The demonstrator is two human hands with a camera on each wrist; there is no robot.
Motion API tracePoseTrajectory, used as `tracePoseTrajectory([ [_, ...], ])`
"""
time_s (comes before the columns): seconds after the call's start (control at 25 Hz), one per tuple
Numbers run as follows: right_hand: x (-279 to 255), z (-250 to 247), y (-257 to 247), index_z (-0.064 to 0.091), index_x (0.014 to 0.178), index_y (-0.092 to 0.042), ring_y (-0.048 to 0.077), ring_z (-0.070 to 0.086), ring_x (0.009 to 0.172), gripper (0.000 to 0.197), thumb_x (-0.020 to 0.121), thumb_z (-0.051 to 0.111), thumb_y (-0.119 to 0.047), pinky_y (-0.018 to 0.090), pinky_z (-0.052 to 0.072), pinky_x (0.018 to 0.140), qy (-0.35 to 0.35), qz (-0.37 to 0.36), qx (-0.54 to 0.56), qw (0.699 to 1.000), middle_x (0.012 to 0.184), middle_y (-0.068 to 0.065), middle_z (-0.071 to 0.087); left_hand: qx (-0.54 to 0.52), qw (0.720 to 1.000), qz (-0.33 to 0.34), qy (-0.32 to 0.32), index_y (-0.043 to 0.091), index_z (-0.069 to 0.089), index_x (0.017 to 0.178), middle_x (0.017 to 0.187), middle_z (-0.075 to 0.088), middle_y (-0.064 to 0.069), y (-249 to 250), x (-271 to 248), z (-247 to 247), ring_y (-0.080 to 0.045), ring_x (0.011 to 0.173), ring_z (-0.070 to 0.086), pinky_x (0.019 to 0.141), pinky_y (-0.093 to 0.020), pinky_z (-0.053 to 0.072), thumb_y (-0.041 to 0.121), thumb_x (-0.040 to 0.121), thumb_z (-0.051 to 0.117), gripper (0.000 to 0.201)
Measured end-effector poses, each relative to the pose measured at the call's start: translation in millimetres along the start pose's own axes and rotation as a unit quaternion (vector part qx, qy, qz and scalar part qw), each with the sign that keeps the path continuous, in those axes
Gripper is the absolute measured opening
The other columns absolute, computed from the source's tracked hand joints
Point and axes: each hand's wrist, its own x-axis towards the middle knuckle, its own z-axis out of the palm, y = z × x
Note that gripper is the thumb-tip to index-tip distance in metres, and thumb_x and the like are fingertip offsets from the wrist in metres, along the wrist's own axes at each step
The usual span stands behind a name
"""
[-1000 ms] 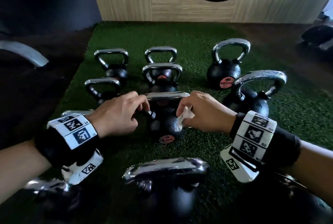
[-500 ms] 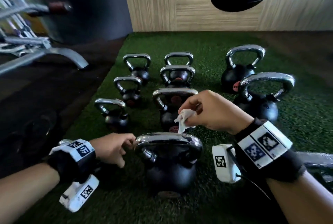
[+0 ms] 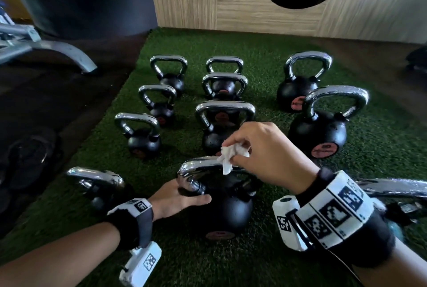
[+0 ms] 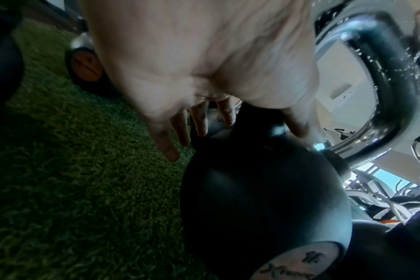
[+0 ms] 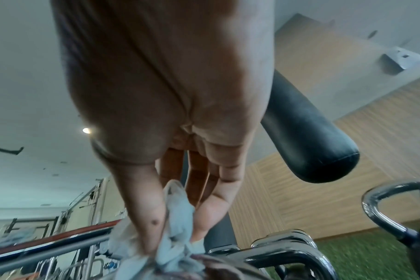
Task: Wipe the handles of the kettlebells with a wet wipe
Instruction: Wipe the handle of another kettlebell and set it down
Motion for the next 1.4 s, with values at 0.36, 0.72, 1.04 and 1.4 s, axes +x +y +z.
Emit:
tracePoseTrajectory([
  [0.36, 0, -9, -8, 0.081, 0.098, -0.028, 0.012, 0.069, 0.09, 0.017, 0.082, 0.078, -0.022, 0.021, 0.051, 0.085, -0.078, 0.068, -0.119, 0.988, 0.095, -0.006, 0.075, -0.12, 0.986, 0.1, -0.06, 0.043, 0.063, 0.13, 0.128, 0.069, 0.02, -4, 12, 11, 0.002, 0.123, 0.06, 0.099, -0.009, 0.043, 0.047, 0.082, 0.08, 0.051],
  [0.72, -11, -15, 9, 0.081, 0.092, -0.026, 0.0, 0.056, 0.068, 0.02, 0.073, 0.087, -0.026, 0.007, 0.037, 0.06, -0.059, 0.119, -0.18, 0.975, 0.082, -0.012, 0.072, -0.104, 0.99, 0.09, -0.027, 0.056, 0.067, 0.115, 0.115, 0.07, 0.031, -10, 11, 13, 0.015, 0.111, 0.061, 0.095, -0.013, 0.042, 0.072, 0.068, 0.078, 0.051],
  [1.04, -7, -17, 34, 0.082, 0.08, -0.024, -0.01, 0.057, 0.06, 0.016, 0.066, 0.088, -0.021, 0.005, 0.043, 0.055, -0.124, 0.137, -0.171, 0.968, 0.056, -0.023, 0.057, -0.091, 0.993, 0.079, 0.003, 0.055, 0.065, 0.12, 0.115, 0.07, 0.03, -20, 14, 17, 0.01, 0.112, 0.063, 0.105, -0.03, 0.047, 0.077, 0.066, 0.076, 0.06],
  [1.4, -16, 6, 70, 0.081, 0.082, -0.022, -0.01, 0.049, 0.053, 0.02, 0.064, 0.089, -0.017, 0.0, 0.037, 0.05, -0.109, 0.178, -0.113, 0.971, 0.056, -0.02, 0.055, -0.086, 0.989, 0.119, 0.017, 0.056, 0.053, 0.134, 0.132, 0.06, 0.033, -12, 8, 20, 0.011, 0.127, 0.051, 0.114, -0.03, 0.036, 0.074, 0.072, 0.073, 0.068],
])
